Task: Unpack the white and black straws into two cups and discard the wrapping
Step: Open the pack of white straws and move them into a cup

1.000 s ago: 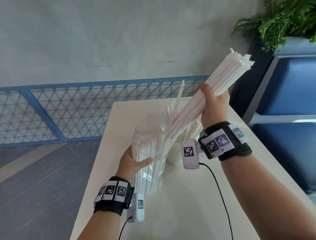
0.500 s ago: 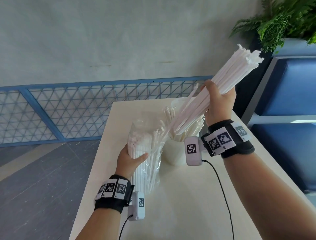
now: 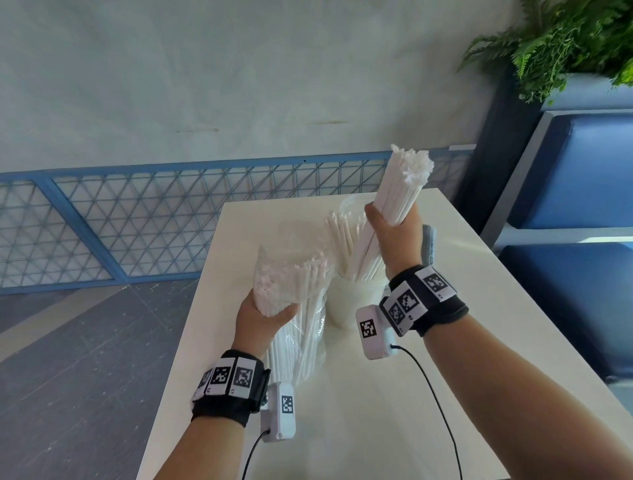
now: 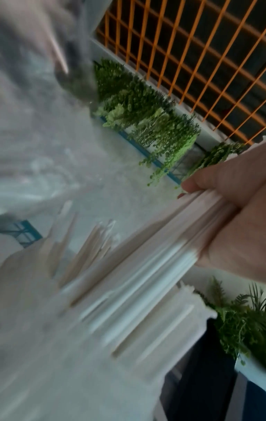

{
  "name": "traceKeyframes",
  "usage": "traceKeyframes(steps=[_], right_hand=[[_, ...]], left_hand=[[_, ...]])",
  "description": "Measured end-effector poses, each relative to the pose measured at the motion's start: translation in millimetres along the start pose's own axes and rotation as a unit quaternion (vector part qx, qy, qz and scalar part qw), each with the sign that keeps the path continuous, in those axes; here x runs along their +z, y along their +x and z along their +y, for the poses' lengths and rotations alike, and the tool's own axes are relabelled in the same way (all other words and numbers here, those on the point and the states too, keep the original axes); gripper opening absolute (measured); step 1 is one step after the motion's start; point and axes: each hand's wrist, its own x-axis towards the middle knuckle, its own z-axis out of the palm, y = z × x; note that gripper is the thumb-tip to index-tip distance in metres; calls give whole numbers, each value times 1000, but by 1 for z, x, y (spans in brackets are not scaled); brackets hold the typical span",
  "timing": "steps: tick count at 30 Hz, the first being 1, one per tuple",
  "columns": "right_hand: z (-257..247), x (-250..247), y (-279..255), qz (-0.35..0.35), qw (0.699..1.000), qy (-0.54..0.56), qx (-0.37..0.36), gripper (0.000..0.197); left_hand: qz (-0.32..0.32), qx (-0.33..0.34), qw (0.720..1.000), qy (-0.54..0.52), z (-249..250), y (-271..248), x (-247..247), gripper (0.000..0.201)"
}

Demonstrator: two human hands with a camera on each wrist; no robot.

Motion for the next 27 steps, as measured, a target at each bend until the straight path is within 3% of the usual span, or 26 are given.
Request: traceKeyframes(steps=[5,10,14,16,18,20,21,23,25,27], right_hand=[[21,5,-5,-12,997,-51,49,52],[20,6,-9,-52,996,-54,-53,54],[29,8,-11,-107,971,-174,-126,18],[34,6,-12,-141,958,-216,-125,14],[38,3,-14,-130,931,-296,-167,26],[45,0,-17,-47,903,-383,-189,62],[46,-1,-19,-4,912,-376,-166,79],[47,-4,-20,18,958,-273,-82,99],[48,-7,-17,-26,984,-174,7,105],[46,-8,-14,-78,982,-169,29,98]], left_hand=[[-2,-2,1000,-4,-1,0,-1,46],[-2,-20,1000,-15,-3,-1,-1,46],[-13,-25,999,-28,-6,0,-1,42],[-17,-22,999,-28,-7,1,-1,41],[-18,-19,999,-24,-9,1,-2,41],[-13,-21,999,-27,-10,2,-3,42],[-10,-22,999,-32,-11,3,-3,41],[-10,-23,999,-36,-11,3,-3,41],[-12,-23,999,-35,-11,3,-4,40],[-14,-24,999,-38,-11,3,-4,40]])
